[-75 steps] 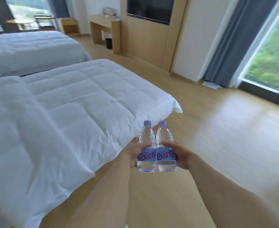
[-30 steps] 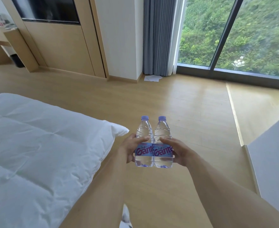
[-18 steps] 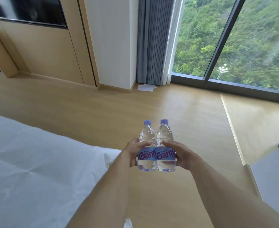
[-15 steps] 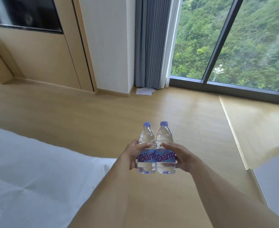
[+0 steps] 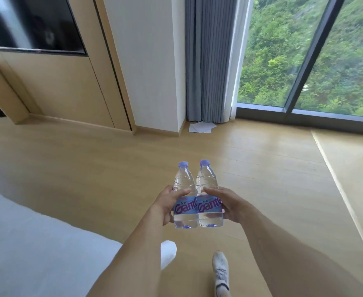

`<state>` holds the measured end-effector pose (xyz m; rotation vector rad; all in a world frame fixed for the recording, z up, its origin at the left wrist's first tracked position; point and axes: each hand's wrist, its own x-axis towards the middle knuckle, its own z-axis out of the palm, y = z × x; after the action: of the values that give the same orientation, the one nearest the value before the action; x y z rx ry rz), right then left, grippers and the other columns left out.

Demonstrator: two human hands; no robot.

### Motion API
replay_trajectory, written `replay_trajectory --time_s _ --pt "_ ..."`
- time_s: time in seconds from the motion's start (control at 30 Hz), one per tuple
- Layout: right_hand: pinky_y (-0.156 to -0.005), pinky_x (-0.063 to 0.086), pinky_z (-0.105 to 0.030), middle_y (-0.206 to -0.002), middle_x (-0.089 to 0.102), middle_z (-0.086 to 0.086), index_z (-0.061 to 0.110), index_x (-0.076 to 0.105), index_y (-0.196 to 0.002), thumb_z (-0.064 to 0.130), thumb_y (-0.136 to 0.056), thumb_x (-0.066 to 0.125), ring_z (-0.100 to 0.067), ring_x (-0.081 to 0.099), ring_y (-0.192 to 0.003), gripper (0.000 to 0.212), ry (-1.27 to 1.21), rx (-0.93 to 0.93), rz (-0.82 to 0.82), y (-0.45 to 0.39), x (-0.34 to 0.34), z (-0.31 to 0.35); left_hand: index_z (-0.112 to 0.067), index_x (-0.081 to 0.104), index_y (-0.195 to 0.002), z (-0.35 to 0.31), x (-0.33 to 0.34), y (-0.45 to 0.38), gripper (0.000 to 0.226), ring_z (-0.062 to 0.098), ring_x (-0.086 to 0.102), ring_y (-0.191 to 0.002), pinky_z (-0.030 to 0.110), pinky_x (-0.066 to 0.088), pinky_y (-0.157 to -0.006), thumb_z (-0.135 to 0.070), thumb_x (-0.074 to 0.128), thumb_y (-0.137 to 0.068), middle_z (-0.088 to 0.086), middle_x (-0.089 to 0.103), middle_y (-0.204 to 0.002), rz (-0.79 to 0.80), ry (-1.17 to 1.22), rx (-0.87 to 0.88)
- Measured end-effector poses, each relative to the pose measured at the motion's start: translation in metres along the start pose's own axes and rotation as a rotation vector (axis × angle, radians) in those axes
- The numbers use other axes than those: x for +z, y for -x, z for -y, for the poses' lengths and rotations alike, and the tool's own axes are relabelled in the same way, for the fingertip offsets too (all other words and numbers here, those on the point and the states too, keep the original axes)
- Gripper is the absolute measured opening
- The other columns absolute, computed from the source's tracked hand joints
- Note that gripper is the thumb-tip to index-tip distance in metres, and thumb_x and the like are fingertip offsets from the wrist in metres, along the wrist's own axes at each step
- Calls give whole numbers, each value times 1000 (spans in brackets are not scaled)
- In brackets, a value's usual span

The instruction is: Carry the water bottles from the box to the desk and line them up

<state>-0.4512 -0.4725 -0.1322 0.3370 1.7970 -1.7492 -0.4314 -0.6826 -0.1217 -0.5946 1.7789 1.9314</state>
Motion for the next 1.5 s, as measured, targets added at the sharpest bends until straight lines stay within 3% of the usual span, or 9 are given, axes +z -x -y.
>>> replay_trajectory --time_s 0.3,0.4,0.53,0.67,0.8,1.03,1.17,1.4,1.5 --pt "-77 61 -43 -99 77 -13 15 68 -117 46 -66 87 -26 75 -91 62 114 36 202 -163 -11 116 -25 59 -106 -95 -26 -118 33 25 73 -69 53 59 -69 -30 80 -82 -2 77 -79 -200 156 2" --pt "-81 61 -48 -100 77 -15 15 69 -116 48 -55 91 -29 75 -92 73 129 40 255 -207 -13 152 -25 58 -112 -123 -32 -148 39 24 74 -70 51 60 -66 -32 81 -81 -1 77 -82 -241 201 10" --pt "-85 59 -54 -102 76 -17 12 68 -118 48 -54 92 -31 75 -94 78 184 50 332 -258 -2 185 -27 56 -121 -146 -49 -178 51 32 75 -84 67 55 -79 -35 83 -79 8 78 -100 -309 249 4" --pt "-86 58 -59 -104 75 -19 11 65 -122 47 -49 95 -34 74 -96 87 219 71 368 -302 20 205 -26 56 -122 -161 -75 -204 62 33 75 -83 71 53 -78 -39 88 -71 9 78 -102 -372 302 5" --pt "-84 59 -58 -103 76 -18 14 64 -120 52 -36 99 -33 74 -95 99 252 81 409 -347 48 223 -26 51 -131 -173 -110 -232 74 35 75 -87 62 58 -75 -39 89 -69 11 77 -103 -399 347 2" --pt "-89 57 -58 -106 75 -17 15 65 -122 47 -54 90 -33 73 -100 78 307 18 430 -430 133 294 -25 56 -115 -227 -207 -300 45 28 72 -75 56 60 -72 -37 82 -80 8 75 -94 -441 371 47" --pt "-89 58 -54 -104 76 -15 11 66 -120 37 -78 82 -31 74 -98 52 329 23 427 -476 200 344 -23 57 -119 -267 -281 -327 45 32 72 -87 68 54 -83 -34 80 -82 16 73 -114 -475 395 35" --pt "-77 61 -44 -106 76 -15 10 65 -122 34 -83 79 -30 74 -97 47 325 38 484 -541 305 397 -24 61 -118 -307 -398 -359 50 31 75 -81 69 55 -77 -36 84 -75 13 75 -108 -524 419 38" --pt "-73 62 -43 -107 76 -14 11 65 -123 31 -85 78 -28 75 -93 45 321 44 530 -567 347 412 -24 62 -115 -315 -440 -369 47 26 74 -70 60 59 -68 -36 85 -75 6 77 -89 -572 459 45"
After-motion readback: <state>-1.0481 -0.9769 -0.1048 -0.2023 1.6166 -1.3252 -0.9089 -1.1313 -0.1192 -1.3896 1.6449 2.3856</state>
